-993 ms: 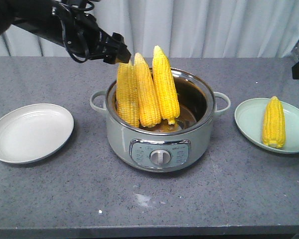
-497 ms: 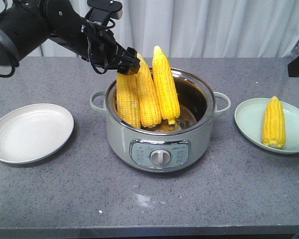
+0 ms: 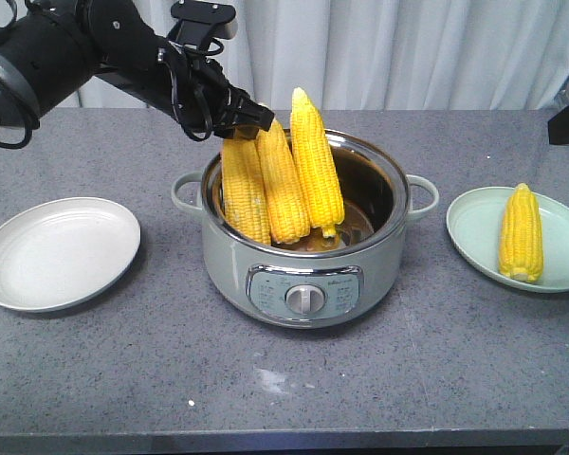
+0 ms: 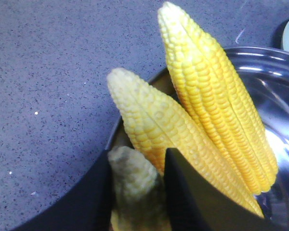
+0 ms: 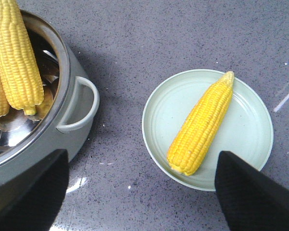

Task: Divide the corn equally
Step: 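Lift the corn cob out and carry it over the cream plate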

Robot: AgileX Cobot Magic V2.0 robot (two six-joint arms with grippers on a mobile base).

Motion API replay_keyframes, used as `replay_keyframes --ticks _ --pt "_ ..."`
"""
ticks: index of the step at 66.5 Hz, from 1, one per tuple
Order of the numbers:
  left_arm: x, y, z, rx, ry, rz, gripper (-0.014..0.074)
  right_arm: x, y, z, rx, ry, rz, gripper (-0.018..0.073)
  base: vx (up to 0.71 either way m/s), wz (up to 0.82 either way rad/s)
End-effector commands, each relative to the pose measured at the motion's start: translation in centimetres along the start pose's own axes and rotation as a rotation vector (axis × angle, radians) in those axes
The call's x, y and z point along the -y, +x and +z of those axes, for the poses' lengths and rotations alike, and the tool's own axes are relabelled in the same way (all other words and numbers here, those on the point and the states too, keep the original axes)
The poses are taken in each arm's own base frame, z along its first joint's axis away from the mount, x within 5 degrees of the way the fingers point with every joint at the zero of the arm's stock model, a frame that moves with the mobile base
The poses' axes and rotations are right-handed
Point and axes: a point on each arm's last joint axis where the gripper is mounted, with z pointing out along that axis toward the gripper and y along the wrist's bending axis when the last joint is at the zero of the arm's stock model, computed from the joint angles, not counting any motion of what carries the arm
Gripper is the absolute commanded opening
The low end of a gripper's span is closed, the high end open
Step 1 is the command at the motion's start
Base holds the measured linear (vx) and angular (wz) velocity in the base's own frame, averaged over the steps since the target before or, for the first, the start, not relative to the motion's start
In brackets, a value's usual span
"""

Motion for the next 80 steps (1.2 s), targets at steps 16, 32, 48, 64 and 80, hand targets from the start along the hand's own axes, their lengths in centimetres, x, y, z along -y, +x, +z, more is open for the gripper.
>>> replay_keyframes --ticks 16,32,48,64,80 --pt "1.3 -2.1 -4.6 0.131 0.012 0.009 -0.0008 -0.3 -0.8 -1.6 0.11 0.012 -0.015 0.0594 0.0 0.0" --pt "2.3 -3.1 -9.2 0.234 0.004 0.031 -0.0008 -0.3 -0.8 -1.6 0.11 0.013 -0.015 0.0594 0.0 0.0" --pt "3.1 -4.0 -14.6 0.378 -0.057 0.078 -0.0007 -0.3 -0.8 -1.6 0.109 0.012 -0.015 0.0594 0.0 0.0" --pt "2.4 -3.9 -19.7 0.456 -0.278 0.098 -0.0008 -0.3 -0.8 -1.6 0.106 0.011 -0.015 0.0594 0.0 0.0" --pt "0.0 -2.4 -20.7 0.296 -0.521 0.113 -0.0008 -0.3 -0.8 -1.6 0.106 0.011 -0.015 0.0594 0.0 0.0"
